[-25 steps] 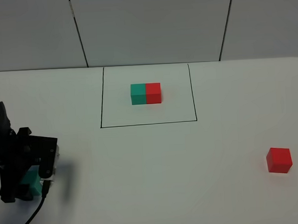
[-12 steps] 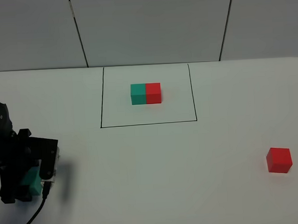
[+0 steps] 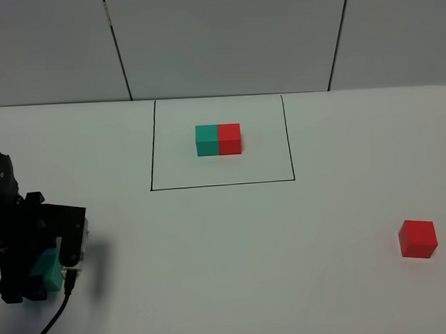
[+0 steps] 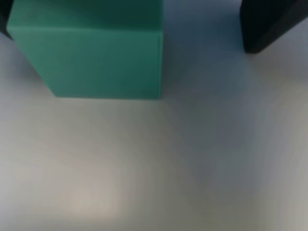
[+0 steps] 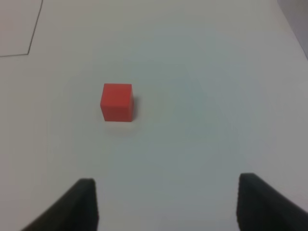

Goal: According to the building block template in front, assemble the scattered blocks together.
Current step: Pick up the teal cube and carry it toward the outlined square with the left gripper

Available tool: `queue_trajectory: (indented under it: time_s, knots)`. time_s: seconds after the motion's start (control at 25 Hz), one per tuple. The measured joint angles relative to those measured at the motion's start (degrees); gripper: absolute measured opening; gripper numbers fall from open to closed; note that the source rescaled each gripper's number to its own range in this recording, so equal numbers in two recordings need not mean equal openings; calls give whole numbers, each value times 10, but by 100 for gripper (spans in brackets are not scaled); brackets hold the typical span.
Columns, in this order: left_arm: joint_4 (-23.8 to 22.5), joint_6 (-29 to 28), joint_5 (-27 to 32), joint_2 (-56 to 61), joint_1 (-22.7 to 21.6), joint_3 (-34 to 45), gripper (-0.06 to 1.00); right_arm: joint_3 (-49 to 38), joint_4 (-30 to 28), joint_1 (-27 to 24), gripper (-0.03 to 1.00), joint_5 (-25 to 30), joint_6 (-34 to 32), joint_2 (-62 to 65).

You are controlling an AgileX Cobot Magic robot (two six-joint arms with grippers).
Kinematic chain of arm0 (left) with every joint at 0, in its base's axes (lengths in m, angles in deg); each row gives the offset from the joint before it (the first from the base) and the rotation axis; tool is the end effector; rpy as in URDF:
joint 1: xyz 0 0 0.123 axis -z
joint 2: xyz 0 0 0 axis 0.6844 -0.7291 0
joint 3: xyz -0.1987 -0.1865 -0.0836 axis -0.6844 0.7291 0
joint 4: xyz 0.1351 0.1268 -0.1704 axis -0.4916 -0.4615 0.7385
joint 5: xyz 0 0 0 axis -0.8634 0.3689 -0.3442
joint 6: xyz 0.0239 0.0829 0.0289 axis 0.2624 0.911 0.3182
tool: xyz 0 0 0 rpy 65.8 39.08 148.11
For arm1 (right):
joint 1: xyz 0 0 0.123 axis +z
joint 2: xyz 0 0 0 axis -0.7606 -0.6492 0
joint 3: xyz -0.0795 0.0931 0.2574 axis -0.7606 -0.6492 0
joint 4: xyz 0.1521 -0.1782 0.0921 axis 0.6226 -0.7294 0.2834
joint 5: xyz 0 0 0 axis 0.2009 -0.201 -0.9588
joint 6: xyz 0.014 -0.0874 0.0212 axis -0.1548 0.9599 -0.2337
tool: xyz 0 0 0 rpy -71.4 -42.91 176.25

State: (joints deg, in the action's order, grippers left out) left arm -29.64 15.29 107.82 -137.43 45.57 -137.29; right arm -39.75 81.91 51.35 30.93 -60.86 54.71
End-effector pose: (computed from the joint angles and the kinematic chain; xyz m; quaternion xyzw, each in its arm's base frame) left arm 0.3383 -0.0151 0.1076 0.6839 0.7276 0.0307 0.0439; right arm 0.0006 -0.0094 0.2763 0.0391 0.8631 -0.0214 0.5031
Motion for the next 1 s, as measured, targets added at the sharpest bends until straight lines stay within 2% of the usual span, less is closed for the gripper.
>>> queue_trajectory:
  time_s: [0.24,0.36,0.52,0.64,0.72,0.76,1.0]
  knots:
    - [0,0,1,-8,0,-3,85,0,0,0,57,0,0,0]
    - [0,0,1,-9,0,-6,77,0,0,0,57,0,0,0]
    - [0,-1,1,-10,0,-7,53,0,0,0,57,0,0,0]
    - [0,-1,1,-10,0,-7,27,0,0,0,57,0,0,0]
    - [0,-1,1,-10,0,-7,5,0,0,0,57,0,0,0]
    - [0,-1,1,-10,0,-7,0,0,0,0,57,0,0,0]
    - [1,-3,1,-10,0,-7,0,0,0,0,57,0,0,0]
